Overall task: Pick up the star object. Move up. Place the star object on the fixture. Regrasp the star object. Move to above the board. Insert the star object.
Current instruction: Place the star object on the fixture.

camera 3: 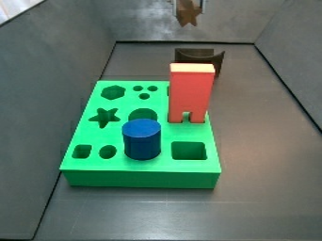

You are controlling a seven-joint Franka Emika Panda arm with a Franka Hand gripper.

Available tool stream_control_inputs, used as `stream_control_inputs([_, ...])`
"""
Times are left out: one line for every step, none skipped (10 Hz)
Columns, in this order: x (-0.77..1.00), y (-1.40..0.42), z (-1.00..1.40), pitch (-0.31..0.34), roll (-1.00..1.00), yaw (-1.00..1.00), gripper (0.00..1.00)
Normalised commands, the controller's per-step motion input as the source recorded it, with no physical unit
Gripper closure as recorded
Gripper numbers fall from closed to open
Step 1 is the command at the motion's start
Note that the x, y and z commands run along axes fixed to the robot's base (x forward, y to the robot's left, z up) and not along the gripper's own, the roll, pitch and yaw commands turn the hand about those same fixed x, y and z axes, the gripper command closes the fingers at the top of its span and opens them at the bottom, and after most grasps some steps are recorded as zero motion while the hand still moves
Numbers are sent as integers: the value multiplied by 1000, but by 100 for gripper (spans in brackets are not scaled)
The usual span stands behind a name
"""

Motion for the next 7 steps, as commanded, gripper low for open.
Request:
stream_control_inputs([524,-6,6,161,12,-46,100])
stream_control_inputs([472,-3,4,159,12,-44,100])
stream_control_inputs([468,608,135,44,-1000,-159,100])
stream_control_inputs([360,580,127,51,-1000,-160,100])
stream_control_inputs([274,462,84,64,-1000,-157,100])
stream_control_inputs([227,354,48,70,-1000,-155,100])
stream_control_inputs([138,106,7,87,-1000,-155,100])
